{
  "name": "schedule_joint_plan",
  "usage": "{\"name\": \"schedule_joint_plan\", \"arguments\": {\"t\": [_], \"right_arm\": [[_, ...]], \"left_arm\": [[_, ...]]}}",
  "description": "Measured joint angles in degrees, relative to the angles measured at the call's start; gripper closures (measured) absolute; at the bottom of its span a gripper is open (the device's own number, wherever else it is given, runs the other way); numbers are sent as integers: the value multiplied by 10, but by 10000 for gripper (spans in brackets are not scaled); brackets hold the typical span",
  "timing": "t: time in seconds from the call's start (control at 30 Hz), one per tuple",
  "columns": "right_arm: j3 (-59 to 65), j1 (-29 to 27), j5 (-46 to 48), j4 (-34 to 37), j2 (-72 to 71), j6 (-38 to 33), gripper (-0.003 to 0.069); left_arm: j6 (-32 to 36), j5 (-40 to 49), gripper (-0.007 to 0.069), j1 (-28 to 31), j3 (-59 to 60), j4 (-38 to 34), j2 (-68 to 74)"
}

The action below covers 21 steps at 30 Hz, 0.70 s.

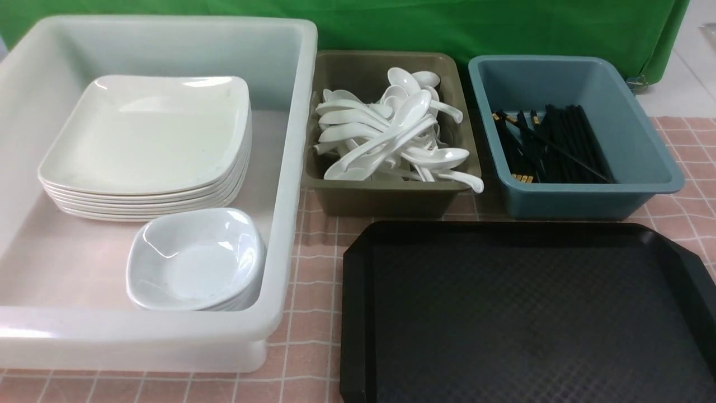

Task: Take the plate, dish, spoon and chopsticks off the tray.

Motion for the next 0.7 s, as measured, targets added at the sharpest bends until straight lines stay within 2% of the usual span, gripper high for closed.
{"name": "schedule_joint_plan", "arguments": {"t": [0.1,0.13,0.23,0.27,0.3,0.37,0.4,0.5,0.7], "right_arm": [[84,0,-56,-7,-90,24,629],[151,0,-103,-12,-154,40,629],[301,0,-208,-33,-289,90,629],[392,0,-262,-55,-363,127,629],[403,0,-268,-58,-371,132,629],[547,0,-332,-118,-468,202,629],[547,0,-336,-123,-475,202,629],[708,0,-401,-191,-588,276,629],[834,0,-462,-210,-670,300,615]], "left_arm": [[-6,19,636,-60,29,26,-69],[-25,21,636,-93,57,43,-115],[-82,1,636,-132,137,88,-207],[-104,-12,636,-139,193,118,-259],[-104,-13,636,-139,201,122,-265],[-159,-43,636,-141,291,169,-341],[-163,-46,636,-141,298,172,-341],[-214,-118,636,-141,423,200,-425],[-223,-236,629,-141,548,174,-473]]}}
